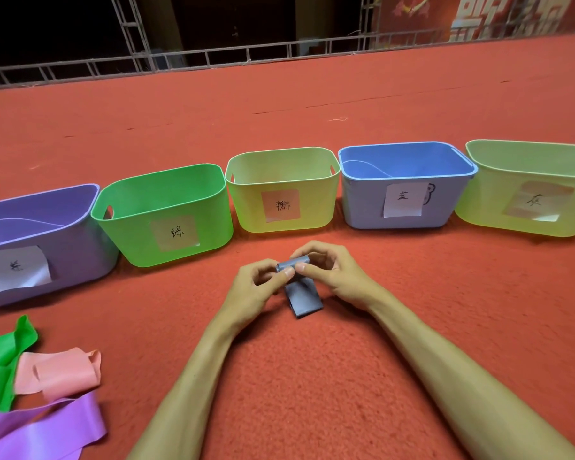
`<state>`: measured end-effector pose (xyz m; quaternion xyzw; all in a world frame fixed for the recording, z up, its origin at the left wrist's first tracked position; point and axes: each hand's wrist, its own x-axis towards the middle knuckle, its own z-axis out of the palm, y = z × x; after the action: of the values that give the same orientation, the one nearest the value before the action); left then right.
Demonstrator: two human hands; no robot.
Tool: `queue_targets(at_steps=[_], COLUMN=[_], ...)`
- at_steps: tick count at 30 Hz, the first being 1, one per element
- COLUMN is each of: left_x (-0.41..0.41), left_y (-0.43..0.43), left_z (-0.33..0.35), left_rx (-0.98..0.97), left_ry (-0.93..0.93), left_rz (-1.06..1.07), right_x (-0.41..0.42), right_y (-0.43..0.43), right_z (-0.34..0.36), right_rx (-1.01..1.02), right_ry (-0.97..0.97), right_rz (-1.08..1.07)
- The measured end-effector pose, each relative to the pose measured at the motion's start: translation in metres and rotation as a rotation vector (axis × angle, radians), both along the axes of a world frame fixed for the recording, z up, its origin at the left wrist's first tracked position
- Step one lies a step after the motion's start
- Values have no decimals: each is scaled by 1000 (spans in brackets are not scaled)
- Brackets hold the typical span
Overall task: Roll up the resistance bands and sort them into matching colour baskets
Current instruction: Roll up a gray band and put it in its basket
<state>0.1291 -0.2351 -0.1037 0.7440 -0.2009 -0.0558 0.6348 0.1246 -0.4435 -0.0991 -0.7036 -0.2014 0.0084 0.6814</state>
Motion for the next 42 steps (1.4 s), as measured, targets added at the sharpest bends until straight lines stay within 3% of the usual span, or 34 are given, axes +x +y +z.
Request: queue_targets(at_steps=[6,14,21,26,31,37,42], left_x=[1,-1,-2,2,2,-3,-3], left_y=[1,5,4,5,2,5,6], left_z=[-2,1,1,9,4,6,4], left_rx=[-9,-74,-72,-54,-52,-62,-44], left_ry=[35,-46,-35,74,33,-20,-32], left_rz=[0,46,77,75,56,28,44], right_x=[-3,-3,-7,-5,-3,-3,-1], right_y=[3,12,11,7,5,4,5], right_z=[2,5,5,-1,-4,6,-1], right_rx=[33,58,110,109,107,250,208], right_ry=[35,302,262,188,142,302,242], right_rz=[19,-59,-43,-31,-15,3,-60])
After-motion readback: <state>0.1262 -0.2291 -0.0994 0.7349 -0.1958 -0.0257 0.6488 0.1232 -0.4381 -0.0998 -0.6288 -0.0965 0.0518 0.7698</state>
